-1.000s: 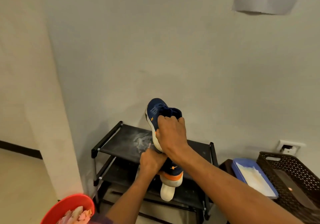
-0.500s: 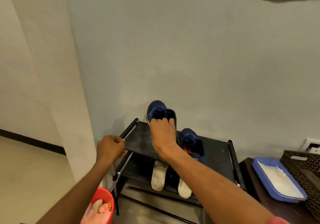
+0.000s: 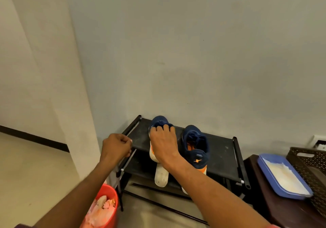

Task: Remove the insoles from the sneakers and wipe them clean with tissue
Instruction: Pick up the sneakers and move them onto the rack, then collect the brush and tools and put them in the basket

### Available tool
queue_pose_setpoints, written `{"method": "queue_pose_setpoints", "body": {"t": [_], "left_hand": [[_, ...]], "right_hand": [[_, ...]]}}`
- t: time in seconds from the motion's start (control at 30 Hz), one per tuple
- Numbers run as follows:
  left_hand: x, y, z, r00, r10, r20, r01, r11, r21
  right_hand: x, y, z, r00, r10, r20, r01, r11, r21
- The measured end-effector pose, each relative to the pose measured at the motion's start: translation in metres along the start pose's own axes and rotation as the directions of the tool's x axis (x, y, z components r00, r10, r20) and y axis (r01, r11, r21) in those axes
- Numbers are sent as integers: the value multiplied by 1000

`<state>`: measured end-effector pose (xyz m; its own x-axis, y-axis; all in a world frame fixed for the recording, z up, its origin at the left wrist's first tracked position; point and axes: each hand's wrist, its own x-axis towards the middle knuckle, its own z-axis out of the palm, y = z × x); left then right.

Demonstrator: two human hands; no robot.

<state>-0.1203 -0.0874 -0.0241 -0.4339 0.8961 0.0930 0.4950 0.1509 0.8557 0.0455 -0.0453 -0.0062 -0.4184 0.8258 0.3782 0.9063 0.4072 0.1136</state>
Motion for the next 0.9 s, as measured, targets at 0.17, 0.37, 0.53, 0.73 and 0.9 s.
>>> {"method": "queue_pose_setpoints", "body": {"t": [0.17,0.37,0.53,0.73,0.9], "left_hand": [[-15,3,-13,1000,14,1,-14,1000,15],[-54,-35,-24,999,17,-38,-13,995,100],[-113,-117,22,995,-80,50,70,981,178],[-135,-174,79,976,-186,115,144,943,301],[-132,-212,121,948,-233,217,179,954,242]], "right_hand": [[-31,-5,-16,983,-126,-135,125,992,-15],[-94,-37,10,978,-158,-138,172,981,93],[-175,-35,89,986,-62,156,39,989,144],[-220,-2,155,941,31,338,-64,994,87],[-241,21,204,891,86,447,-136,988,80]]}}
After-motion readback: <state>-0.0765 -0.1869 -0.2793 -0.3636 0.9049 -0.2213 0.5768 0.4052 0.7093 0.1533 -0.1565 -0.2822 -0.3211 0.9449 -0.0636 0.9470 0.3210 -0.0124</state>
